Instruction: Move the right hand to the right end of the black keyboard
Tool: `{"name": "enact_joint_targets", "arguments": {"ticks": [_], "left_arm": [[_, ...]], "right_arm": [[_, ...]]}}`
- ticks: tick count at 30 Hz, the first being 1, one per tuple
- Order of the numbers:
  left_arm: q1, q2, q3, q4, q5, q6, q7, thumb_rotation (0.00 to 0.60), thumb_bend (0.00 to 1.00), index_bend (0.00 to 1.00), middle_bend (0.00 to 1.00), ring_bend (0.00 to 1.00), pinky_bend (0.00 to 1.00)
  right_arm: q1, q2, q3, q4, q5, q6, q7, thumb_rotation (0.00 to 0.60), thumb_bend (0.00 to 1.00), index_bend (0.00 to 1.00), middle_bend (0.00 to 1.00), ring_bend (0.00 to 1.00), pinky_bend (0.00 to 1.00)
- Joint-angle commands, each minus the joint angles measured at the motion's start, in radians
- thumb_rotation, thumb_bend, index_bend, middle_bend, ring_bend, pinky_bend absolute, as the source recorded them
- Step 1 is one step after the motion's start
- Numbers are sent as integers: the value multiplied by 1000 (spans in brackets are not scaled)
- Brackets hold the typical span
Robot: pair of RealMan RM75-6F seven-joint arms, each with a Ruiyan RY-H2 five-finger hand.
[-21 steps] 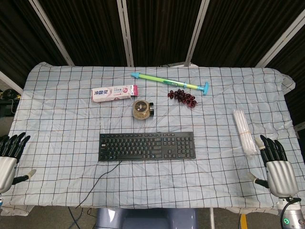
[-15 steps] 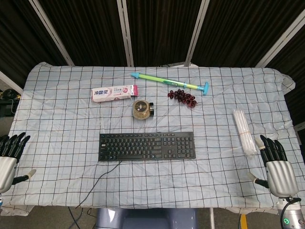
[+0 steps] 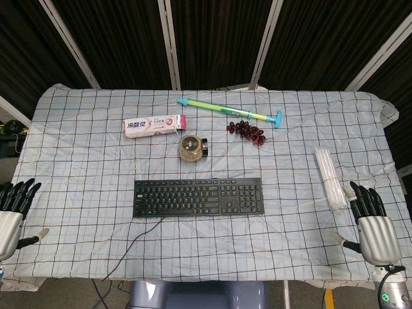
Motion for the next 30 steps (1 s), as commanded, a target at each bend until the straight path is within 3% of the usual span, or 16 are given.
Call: {"name": "enact_joint_targets", "arguments": {"ticks": [1, 4, 8, 11, 15, 20, 24, 30], "left_arm": [[0, -1, -1, 0, -1, 1, 1, 600, 79, 0, 0, 0, 0], [0, -2, -4, 0, -2, 4, 2, 600, 80, 0, 0, 0, 0], [1, -2, -5, 1, -2, 8, 5, 600, 80, 0, 0, 0, 0], [2, -3, -6, 2, -3, 9, 7, 600, 79, 0, 0, 0, 0], [2, -5, -8, 4, -6, 10, 7, 600, 79, 0, 0, 0, 0], [2, -5, -10, 5, -7, 11, 4, 600, 80, 0, 0, 0, 0], [2, -5, -10, 8, -4, 15, 0, 600, 78, 0, 0, 0, 0], [0, -4, -12, 12, -6, 12, -10, 600, 80, 0, 0, 0, 0]], "right_arm": [[10, -2, 5, -25, 1, -12, 0, 600, 75, 0, 0, 0, 28], [29, 1, 10, -70, 10, -45, -16, 600, 75, 3, 87, 50, 113], [69, -1, 29, -136, 46, -114, -65, 600, 98, 51, 619, 573, 549], [115, -1, 50, -201, 136, -212, -127, 600, 195, 71, 784, 743, 665], [192, -18, 88, -287, 327, -342, -283, 600, 315, 81, 857, 824, 726], [262, -73, 116, -315, 484, -404, -411, 600, 438, 90, 898, 880, 765], [326, -136, 143, -313, 633, -427, -512, 600, 495, 112, 921, 905, 773], [434, -235, 190, -301, 864, -401, -645, 600, 503, 127, 924, 908, 772]]}}
